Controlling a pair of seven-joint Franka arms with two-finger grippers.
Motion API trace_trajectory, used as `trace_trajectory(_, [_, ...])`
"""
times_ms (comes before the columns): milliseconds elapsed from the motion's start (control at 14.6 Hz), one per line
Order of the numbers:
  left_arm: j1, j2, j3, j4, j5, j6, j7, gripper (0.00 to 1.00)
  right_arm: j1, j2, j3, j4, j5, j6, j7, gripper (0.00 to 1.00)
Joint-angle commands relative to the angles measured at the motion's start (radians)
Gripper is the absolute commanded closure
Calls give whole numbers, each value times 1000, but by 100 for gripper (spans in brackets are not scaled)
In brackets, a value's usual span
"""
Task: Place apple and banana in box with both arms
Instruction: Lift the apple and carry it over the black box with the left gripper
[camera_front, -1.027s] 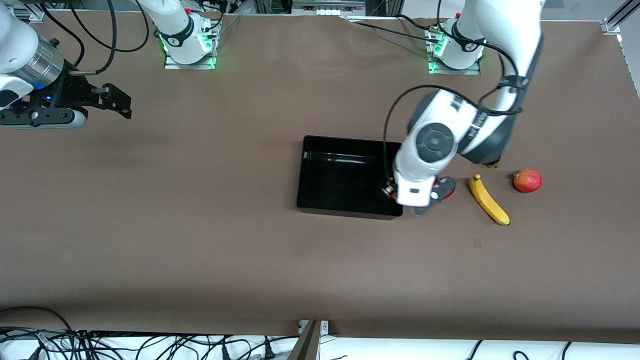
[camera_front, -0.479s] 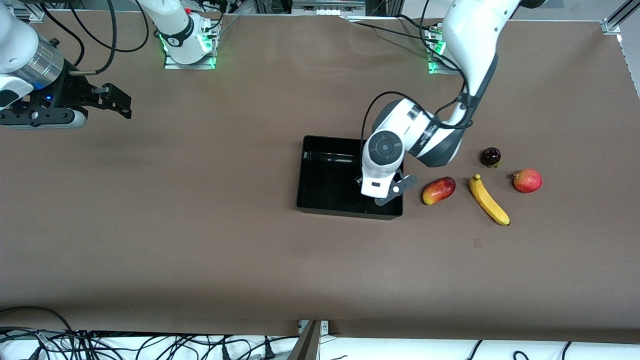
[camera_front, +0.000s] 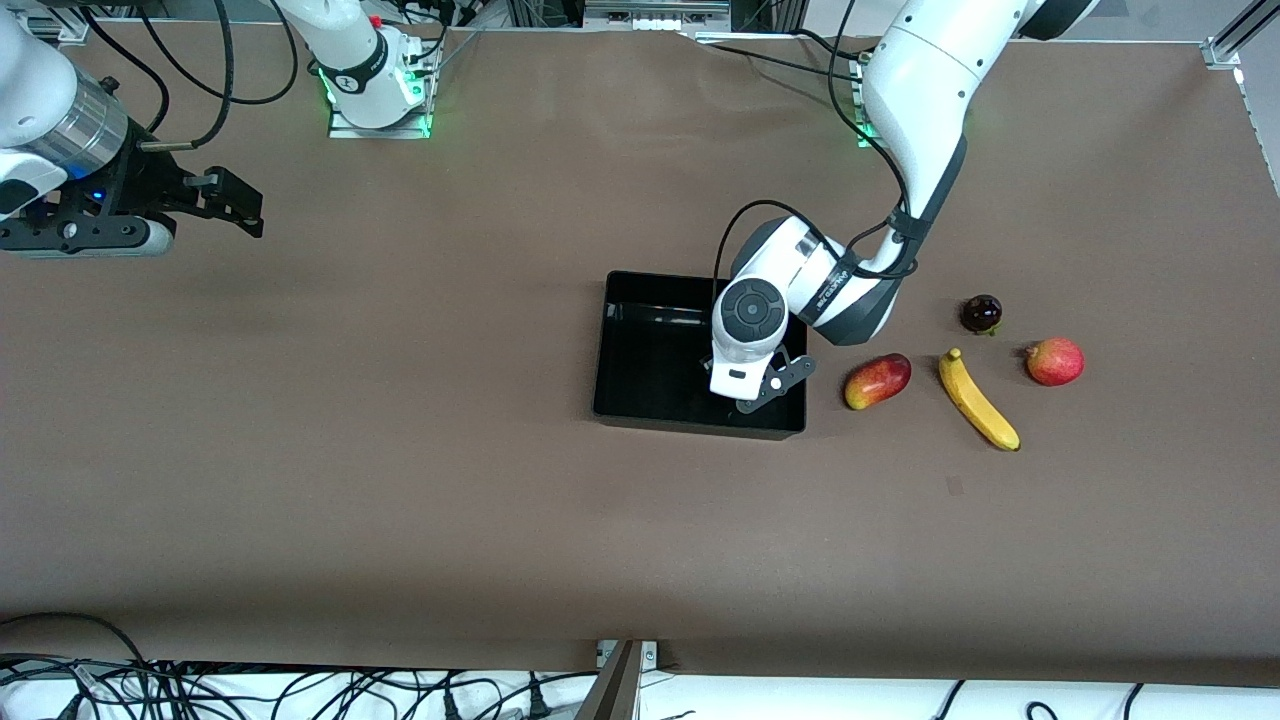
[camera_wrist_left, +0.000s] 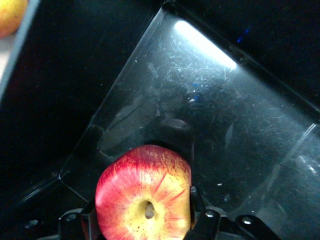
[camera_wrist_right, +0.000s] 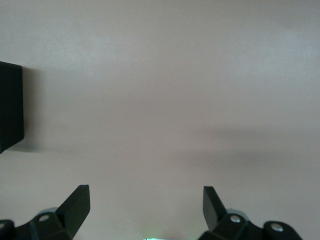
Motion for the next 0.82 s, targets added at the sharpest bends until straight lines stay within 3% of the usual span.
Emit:
trace_trajectory(0, [-9, 2, 4, -5, 9, 10, -3, 52, 4, 3, 0, 15, -4, -18, 1, 0])
trace_trajectory(68, [-9, 7, 4, -3, 7, 12, -3, 41, 4, 3, 0, 15, -4, -18, 1, 0])
trace_trajectory(137, [-7, 7, 4, -3, 6, 12, -4, 19, 4, 3, 0, 15, -4, -18, -1, 0])
trace_trajectory(205, [-9, 7, 4, -3, 6, 12, -6, 2, 4, 3, 0, 15, -4, -18, -1, 0])
trace_trajectory(479, [-6, -22, 3, 1, 4, -4, -9, 0, 4, 3, 0, 15, -4, -18, -1, 0])
trace_trajectory(753, [7, -125, 3, 17, -29, -63, -18, 0, 4, 3, 0, 15, -4, -18, -2, 0])
